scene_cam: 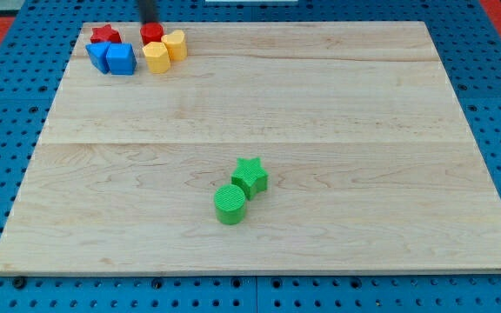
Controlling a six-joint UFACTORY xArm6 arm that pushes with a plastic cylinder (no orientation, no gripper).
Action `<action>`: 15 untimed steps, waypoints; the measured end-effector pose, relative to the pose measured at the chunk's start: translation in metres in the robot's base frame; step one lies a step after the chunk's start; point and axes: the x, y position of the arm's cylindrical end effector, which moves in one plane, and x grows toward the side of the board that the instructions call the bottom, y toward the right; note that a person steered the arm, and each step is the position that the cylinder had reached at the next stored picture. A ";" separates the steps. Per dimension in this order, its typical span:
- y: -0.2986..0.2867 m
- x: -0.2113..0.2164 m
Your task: Move the red circle at the top center of the board
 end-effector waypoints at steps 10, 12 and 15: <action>0.139 0.014; 0.257 0.001; 0.279 0.073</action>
